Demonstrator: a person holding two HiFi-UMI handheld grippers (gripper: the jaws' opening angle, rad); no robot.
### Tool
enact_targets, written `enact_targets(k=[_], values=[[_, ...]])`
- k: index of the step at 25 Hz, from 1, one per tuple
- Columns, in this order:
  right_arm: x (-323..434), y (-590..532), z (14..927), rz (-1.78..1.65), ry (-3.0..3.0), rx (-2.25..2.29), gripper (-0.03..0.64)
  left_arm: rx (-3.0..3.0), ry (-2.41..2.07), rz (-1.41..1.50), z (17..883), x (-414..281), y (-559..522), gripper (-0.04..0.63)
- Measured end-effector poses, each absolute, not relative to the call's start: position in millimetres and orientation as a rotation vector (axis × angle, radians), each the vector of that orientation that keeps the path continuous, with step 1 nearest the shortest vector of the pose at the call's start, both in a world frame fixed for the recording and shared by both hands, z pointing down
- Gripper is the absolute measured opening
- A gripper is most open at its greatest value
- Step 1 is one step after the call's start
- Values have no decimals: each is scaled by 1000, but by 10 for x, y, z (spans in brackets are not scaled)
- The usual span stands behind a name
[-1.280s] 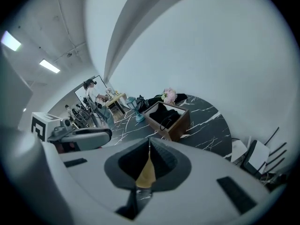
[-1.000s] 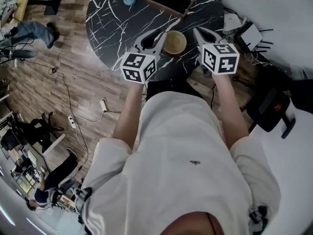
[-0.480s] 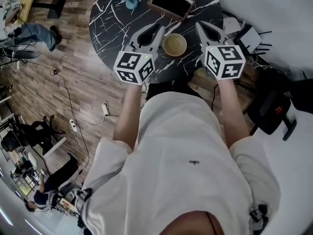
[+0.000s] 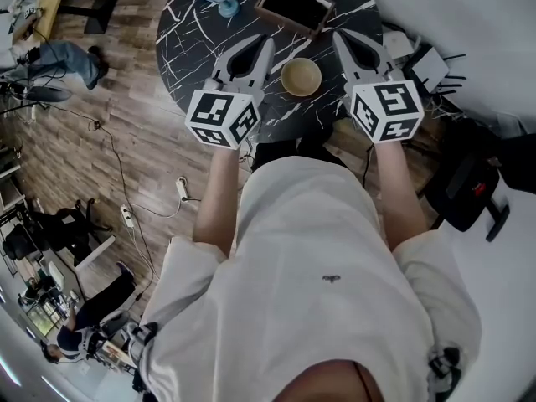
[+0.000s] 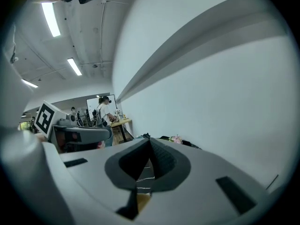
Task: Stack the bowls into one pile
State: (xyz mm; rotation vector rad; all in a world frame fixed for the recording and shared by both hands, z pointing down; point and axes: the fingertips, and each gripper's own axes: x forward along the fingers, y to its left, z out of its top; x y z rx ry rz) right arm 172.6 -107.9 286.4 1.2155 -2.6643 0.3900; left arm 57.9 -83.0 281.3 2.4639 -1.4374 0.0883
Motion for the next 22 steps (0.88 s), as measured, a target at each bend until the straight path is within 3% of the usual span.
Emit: enact_targets(k=[22], values=[[1695, -985, 2827, 358, -2700, 1127, 3, 2492, -1432, 89, 2777, 670, -868, 6]])
